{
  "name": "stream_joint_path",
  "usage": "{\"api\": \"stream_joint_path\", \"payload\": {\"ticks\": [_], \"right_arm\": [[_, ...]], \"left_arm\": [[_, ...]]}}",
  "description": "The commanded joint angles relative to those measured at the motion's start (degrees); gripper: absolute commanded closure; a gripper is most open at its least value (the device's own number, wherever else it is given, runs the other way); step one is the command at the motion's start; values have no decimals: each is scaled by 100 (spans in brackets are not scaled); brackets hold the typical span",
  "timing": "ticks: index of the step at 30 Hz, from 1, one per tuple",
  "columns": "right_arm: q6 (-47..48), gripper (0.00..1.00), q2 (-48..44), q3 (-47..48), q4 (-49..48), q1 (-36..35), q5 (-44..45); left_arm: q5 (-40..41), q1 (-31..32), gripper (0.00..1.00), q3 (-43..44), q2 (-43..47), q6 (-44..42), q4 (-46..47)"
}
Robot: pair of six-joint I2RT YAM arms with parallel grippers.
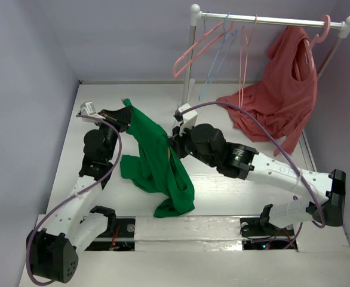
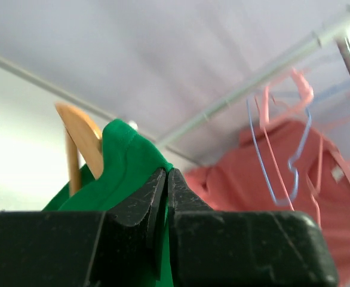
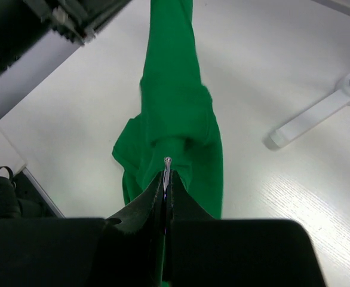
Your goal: Place the t-shirt on the hanger
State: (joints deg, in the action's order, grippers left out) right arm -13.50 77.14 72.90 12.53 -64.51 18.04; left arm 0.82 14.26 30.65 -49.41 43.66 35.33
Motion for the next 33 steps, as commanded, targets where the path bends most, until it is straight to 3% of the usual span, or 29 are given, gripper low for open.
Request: {"api": "stream_joint_path", "payload": {"ticks": [1,14,18,22,27,28,31,33], "right_arm": [[-21,100,-366,13,214,9,-178],[-22,100,-718,-418,943,9,129],[321,100,-876,468,1365,9,358],[594,100,-816,2038,1873,9,-45],[524,100,-525,2264,2262,9,-319],[506,100,-499,2142,2253,9,-258],[479,100,-464,1824,2209,9,-152],[576,100,-289,2172,2410,9,-108]], "left_arm": [[638,-195,100,572,-340,-174,-96],[322,-1144,100,2312,-772,-243,-1177],[138,-1346,100,2761,-702,-384,-1590],[59,-1347,100,3174,-667,-604,-2029],[200,-1400,100,3579,-781,-1130,-2513],[138,-1400,80,3657,-894,-1227,-2775],[-56,-1400,34,3676,-774,-1360,-3031],[-511,-1400,23,3334,-501,-1308,-3015]]}}
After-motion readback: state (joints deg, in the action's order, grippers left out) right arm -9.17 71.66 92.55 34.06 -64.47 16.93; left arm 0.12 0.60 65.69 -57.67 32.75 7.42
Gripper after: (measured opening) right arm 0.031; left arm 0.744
